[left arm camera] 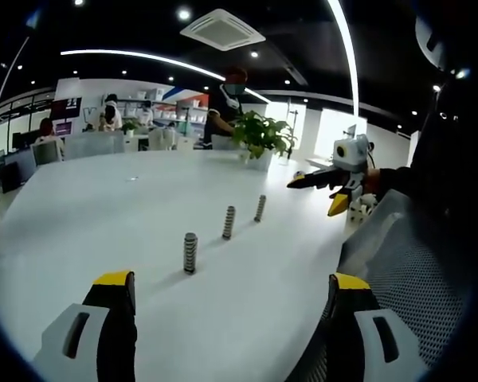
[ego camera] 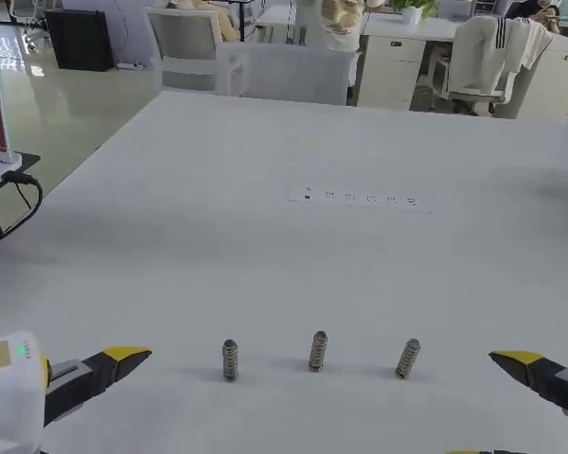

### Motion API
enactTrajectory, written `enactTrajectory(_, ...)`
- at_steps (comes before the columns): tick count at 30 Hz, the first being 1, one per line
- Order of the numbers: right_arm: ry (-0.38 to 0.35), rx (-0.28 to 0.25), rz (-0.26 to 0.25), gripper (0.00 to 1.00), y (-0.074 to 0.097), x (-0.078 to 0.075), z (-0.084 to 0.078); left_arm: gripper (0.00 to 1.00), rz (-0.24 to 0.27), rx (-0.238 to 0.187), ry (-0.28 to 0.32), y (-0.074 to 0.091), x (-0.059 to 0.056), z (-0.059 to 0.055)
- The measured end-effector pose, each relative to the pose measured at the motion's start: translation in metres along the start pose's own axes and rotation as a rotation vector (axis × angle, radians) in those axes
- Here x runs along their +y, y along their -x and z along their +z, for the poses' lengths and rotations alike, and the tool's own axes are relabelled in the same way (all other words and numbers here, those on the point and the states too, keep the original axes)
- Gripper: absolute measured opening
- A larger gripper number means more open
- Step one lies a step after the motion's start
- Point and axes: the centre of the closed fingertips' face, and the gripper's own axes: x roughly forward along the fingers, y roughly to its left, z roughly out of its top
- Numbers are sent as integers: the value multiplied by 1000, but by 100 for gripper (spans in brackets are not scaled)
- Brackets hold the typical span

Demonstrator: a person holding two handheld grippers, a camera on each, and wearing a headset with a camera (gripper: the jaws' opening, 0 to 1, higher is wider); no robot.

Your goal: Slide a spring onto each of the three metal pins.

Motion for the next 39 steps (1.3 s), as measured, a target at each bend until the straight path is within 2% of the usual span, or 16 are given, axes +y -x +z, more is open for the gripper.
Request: enactTrajectory(39,1,32,26,97,-7,6,-5,98,14,5,5,0,0,0)
